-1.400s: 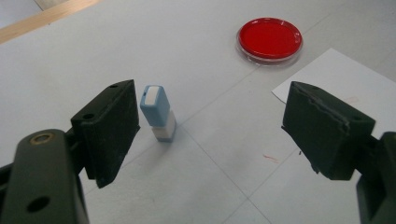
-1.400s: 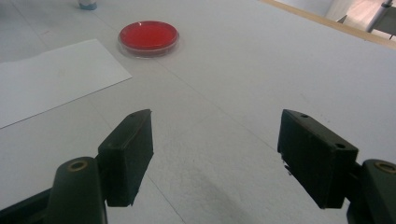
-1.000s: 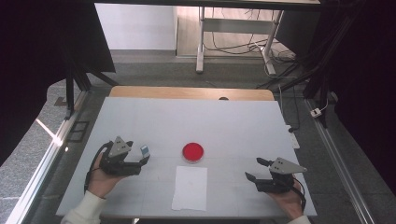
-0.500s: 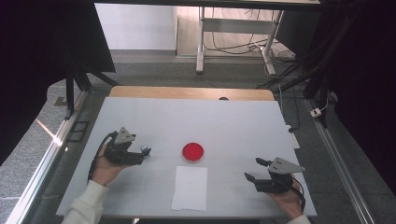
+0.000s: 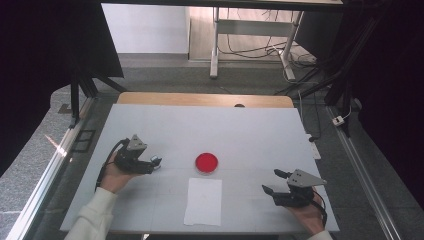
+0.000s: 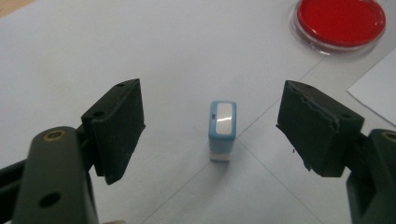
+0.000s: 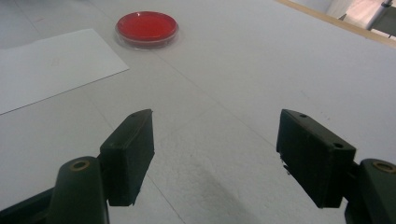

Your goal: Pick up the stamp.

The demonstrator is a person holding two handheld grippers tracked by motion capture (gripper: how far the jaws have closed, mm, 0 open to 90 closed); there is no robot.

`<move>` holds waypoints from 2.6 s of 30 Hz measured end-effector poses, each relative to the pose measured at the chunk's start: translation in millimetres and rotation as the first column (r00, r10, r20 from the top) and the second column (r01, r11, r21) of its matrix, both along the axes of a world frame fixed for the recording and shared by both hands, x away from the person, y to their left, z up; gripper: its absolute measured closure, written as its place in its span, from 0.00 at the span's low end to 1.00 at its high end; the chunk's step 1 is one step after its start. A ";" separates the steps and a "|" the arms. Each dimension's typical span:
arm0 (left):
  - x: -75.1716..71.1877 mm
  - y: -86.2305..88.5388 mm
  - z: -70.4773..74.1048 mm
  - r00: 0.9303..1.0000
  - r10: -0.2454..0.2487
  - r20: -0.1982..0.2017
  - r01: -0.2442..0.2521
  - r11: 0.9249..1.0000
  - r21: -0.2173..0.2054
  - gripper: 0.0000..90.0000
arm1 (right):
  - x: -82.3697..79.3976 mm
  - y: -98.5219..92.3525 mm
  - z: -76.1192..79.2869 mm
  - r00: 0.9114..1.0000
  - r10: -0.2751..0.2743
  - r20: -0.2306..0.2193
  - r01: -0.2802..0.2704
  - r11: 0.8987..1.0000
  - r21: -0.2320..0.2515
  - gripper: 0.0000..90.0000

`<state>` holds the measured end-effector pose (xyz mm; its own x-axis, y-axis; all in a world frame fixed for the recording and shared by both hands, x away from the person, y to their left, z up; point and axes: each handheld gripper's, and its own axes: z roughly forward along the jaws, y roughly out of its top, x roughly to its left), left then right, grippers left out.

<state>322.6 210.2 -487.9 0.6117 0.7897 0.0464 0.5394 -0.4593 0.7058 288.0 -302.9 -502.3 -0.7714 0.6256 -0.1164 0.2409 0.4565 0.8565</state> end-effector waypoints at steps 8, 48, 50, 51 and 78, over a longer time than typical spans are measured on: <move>-0.4 -2.5 -7.7 1.000 -0.023 -0.005 0.023 1.000 0.018 0.35 | 0.5 0.2 -0.7 1.000 0.004 -0.002 -0.004 1.000 -0.004 0.30; 2.4 -2.5 -19.4 0.997 -0.074 -0.033 0.074 0.997 0.011 0.84 | 1.2 0.9 -3.2 1.000 0.003 -0.008 -0.003 1.000 -0.010 0.31; 2.3 -2.5 -19.3 0.997 -0.074 -0.032 0.074 0.997 0.012 0.84 | 1.2 1.0 -3.3 1.000 0.003 -0.008 -0.003 1.000 -0.010 0.31; 2.3 -2.5 -19.3 0.997 -0.074 -0.032 0.074 0.997 0.012 0.84 | 1.2 1.0 -3.3 1.000 0.003 -0.008 -0.003 1.000 -0.010 0.31; -7.0 1.7 -3.3 0.998 -0.060 0.008 0.061 0.989 -0.134 0.84 | 0.6 0.8 -4.1 1.000 -0.008 0.014 0.008 1.000 -0.013 0.31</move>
<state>315.6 211.9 -491.2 0.6584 0.7506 -0.0552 0.5107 -0.3917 0.7654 288.6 -302.1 -506.4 -0.7644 0.6304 -0.1351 0.2331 0.4656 0.8537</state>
